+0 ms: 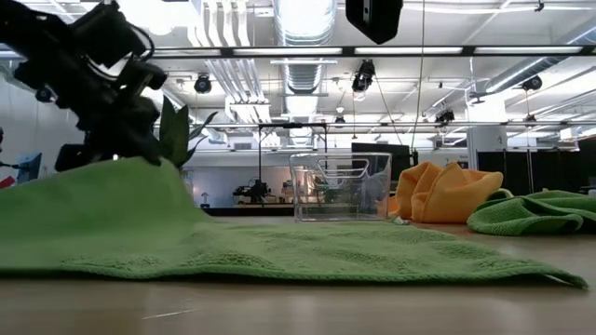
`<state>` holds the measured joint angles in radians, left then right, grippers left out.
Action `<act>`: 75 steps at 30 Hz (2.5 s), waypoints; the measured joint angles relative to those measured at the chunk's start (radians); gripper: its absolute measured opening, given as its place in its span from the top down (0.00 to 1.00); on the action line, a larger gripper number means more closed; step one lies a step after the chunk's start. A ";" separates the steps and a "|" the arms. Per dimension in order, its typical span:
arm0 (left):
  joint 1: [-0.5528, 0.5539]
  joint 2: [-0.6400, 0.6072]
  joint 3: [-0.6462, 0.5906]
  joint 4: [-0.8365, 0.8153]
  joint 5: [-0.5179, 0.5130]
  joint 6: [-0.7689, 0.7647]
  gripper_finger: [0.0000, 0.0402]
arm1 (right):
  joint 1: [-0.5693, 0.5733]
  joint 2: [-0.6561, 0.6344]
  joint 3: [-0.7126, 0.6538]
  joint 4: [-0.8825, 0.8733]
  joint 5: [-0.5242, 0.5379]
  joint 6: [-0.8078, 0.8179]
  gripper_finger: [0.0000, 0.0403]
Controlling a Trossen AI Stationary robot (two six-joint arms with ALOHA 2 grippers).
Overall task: Fold microfiber towels
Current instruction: Fold the top green towel
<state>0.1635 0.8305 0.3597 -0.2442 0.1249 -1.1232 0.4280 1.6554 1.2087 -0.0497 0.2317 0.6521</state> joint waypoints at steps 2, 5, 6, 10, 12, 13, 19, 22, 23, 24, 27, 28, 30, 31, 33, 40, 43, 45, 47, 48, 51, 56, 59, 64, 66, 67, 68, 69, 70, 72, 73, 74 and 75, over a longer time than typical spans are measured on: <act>0.000 0.028 0.023 0.010 0.000 0.000 1.00 | 0.006 0.000 0.000 0.001 0.000 0.000 0.94; -0.001 0.083 0.050 0.058 0.007 0.000 1.00 | 0.021 0.000 0.000 0.001 0.000 0.001 0.94; -0.001 0.104 0.061 0.075 0.015 0.000 1.00 | 0.028 0.000 0.000 0.000 0.001 0.001 0.94; -0.002 0.194 0.108 0.152 0.033 0.001 1.00 | 0.069 0.000 0.000 -0.022 0.032 0.039 0.94; -0.006 0.240 0.135 0.204 0.042 0.001 1.00 | 0.099 0.000 0.000 -0.058 0.080 0.067 0.94; -0.009 0.264 0.149 0.227 0.043 0.001 1.00 | 0.115 0.000 0.000 -0.078 0.112 0.089 0.94; -0.035 0.411 0.257 0.293 0.052 0.004 1.00 | 0.224 0.000 0.000 -0.218 0.282 0.286 0.94; -0.054 0.484 0.316 0.301 0.054 0.008 1.00 | 0.282 0.000 0.000 -0.273 0.369 0.387 0.94; -0.061 0.508 0.333 0.308 0.056 0.012 1.00 | 0.302 0.000 0.000 -0.286 0.399 0.417 0.94; -0.068 0.532 0.347 0.321 0.060 0.012 1.00 | 0.321 0.000 0.000 -0.300 0.430 0.449 0.94; -0.088 0.606 0.396 0.358 0.079 0.012 1.00 | 0.372 0.000 0.000 -0.344 0.507 0.542 0.94; -0.095 0.630 0.411 0.365 0.085 0.013 1.00 | 0.385 0.000 0.000 -0.354 0.527 0.570 0.94; -0.108 0.678 0.442 0.376 0.096 0.013 1.00 | 0.410 0.000 0.000 -0.372 0.559 0.618 0.94; -0.112 0.703 0.457 0.381 0.101 0.013 1.00 | 0.419 0.000 0.000 -0.372 0.569 0.632 0.94; -0.118 0.746 0.485 0.404 0.113 0.011 1.00 | 0.436 0.000 0.000 -0.371 0.585 0.655 0.94; -0.121 0.864 0.603 0.424 0.122 0.010 1.00 | 0.473 -0.001 0.010 -0.370 0.611 0.676 0.94; -0.121 0.910 0.659 0.426 0.130 0.011 1.00 | 0.488 -0.001 0.010 -0.370 0.647 0.697 0.95; -0.121 0.941 0.692 0.425 0.133 0.011 1.00 | 0.499 -0.001 0.010 -0.370 0.666 0.711 0.95; -0.121 0.970 0.721 0.425 0.135 0.008 1.00 | 0.507 -0.001 0.010 -0.370 0.670 0.724 0.95; -0.121 0.984 0.735 0.426 0.136 0.007 1.00 | 0.510 -0.001 0.010 -0.370 0.670 0.731 0.95; -0.121 1.023 0.764 0.421 0.136 0.004 1.00 | 0.520 -0.001 0.010 -0.370 0.670 0.746 0.95; -0.121 1.082 0.802 0.421 0.136 0.004 1.00 | 0.531 -0.001 0.011 -0.368 0.671 0.763 0.95; -0.120 1.107 0.827 0.421 0.135 0.004 1.00 | 0.531 -0.001 0.011 -0.366 0.671 0.770 0.95; -0.118 1.148 0.887 0.426 0.132 0.004 1.00 | 0.530 -0.002 0.011 -0.365 0.671 0.770 0.95; -0.117 1.164 0.913 0.427 0.131 0.004 1.00 | 0.530 -0.002 0.011 -0.365 0.671 0.770 0.95; -0.117 1.171 0.922 0.426 0.128 0.004 1.00 | 0.530 -0.002 0.011 -0.365 0.671 0.770 0.95; -0.117 1.184 0.933 0.428 0.119 0.005 1.00 | 0.530 -0.002 0.011 -0.365 0.671 0.771 0.95; -0.115 1.192 0.941 0.429 0.109 0.005 1.00 | 0.530 -0.002 0.011 -0.365 0.670 0.773 0.95; -0.113 1.200 0.945 0.423 0.107 0.005 1.00 | 0.530 -0.002 0.011 -0.364 0.670 0.773 0.95; -0.111 1.220 0.959 0.421 0.107 0.005 1.00 | 0.532 -0.002 0.012 -0.360 0.669 0.780 0.95; -0.110 1.228 0.962 0.421 0.107 0.005 1.00 | 0.532 -0.002 0.013 -0.360 0.667 0.781 0.95; -0.108 1.233 0.965 0.421 0.111 0.005 1.00 | 0.534 -0.002 0.014 -0.361 0.666 0.781 0.95; -0.106 1.237 0.966 0.421 0.113 0.005 1.00 | 0.534 -0.002 0.015 -0.360 0.665 0.783 0.95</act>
<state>0.0572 2.0671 1.3257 0.1768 0.2381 -1.1183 0.9624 1.6539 1.2237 -0.4093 0.8963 1.4350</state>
